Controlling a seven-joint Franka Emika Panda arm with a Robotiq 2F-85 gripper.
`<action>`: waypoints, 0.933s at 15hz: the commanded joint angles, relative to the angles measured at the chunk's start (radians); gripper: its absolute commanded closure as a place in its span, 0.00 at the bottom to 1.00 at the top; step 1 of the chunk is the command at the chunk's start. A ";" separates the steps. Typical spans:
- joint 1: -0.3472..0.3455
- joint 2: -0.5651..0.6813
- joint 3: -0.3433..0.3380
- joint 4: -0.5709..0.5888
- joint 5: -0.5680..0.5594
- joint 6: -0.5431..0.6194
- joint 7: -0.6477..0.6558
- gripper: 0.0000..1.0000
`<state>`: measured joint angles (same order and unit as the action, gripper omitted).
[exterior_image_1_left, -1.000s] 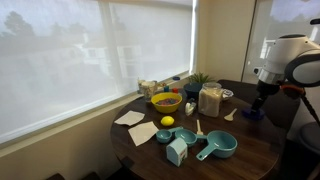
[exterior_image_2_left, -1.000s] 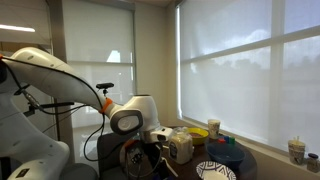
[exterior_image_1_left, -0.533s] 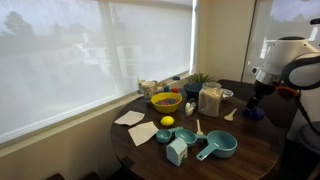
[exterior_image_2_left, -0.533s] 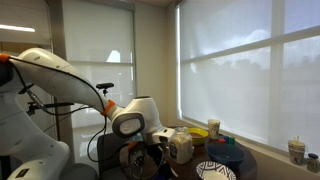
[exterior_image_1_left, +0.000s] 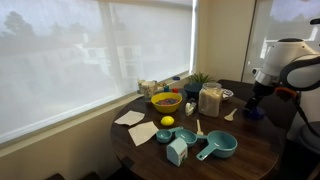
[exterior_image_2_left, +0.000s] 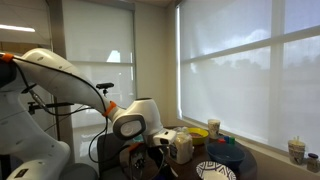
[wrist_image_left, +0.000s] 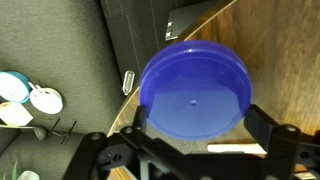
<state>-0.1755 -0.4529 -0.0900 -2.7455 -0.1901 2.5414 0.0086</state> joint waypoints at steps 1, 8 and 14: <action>-0.039 -0.002 0.018 0.002 -0.030 -0.004 0.028 0.00; -0.073 -0.004 0.031 0.002 -0.046 -0.012 0.046 0.00; -0.097 -0.008 0.046 0.002 -0.079 -0.015 0.081 0.00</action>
<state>-0.2486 -0.4530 -0.0707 -2.7453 -0.2274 2.5401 0.0390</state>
